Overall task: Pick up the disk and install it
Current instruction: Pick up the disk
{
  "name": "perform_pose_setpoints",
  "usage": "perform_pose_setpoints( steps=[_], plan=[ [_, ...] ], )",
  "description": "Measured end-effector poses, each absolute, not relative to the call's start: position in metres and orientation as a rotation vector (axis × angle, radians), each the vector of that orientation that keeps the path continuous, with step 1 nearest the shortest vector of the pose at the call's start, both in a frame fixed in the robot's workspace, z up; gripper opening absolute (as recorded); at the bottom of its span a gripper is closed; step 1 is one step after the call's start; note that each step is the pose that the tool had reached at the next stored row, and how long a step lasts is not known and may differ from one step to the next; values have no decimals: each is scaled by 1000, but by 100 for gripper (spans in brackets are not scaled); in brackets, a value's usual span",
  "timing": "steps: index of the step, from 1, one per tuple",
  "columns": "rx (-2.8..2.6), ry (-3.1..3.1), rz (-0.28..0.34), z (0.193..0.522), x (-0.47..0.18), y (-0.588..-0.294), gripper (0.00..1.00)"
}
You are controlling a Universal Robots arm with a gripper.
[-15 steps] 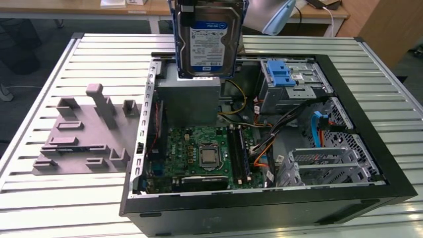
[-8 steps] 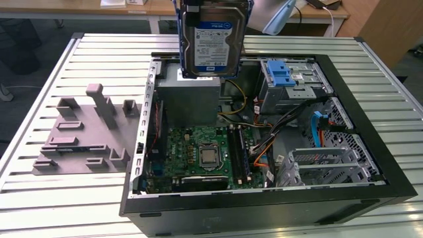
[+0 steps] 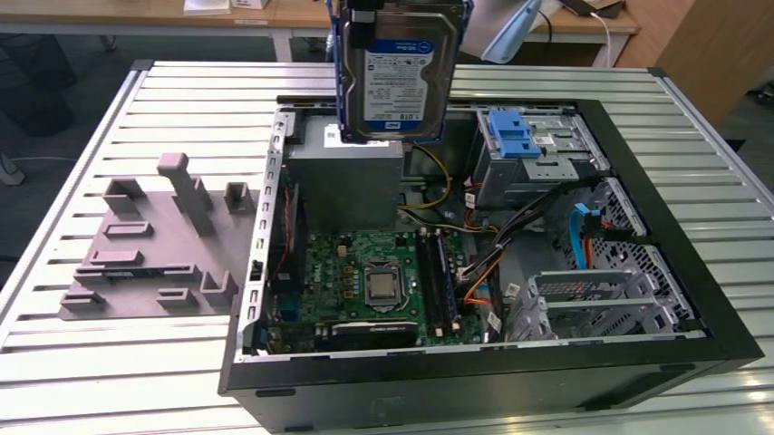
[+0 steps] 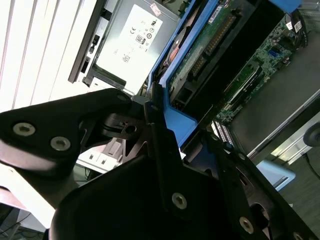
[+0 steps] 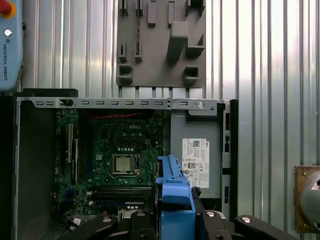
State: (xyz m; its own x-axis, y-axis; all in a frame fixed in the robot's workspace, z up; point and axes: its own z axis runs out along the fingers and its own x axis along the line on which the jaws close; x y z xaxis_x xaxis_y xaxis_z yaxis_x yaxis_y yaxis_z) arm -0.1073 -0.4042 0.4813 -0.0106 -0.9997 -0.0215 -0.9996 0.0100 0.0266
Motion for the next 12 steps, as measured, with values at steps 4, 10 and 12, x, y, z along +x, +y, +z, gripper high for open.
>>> perform_pose_setpoints(
  steps=[4,10,12],
  plan=[
    [2207,-2230,-53,481,-104,-404,36],
    [2207,-2230,-53,481,-99,-404,36],
    [2207,-2230,-54,481,-97,-404,36]
  ],
)
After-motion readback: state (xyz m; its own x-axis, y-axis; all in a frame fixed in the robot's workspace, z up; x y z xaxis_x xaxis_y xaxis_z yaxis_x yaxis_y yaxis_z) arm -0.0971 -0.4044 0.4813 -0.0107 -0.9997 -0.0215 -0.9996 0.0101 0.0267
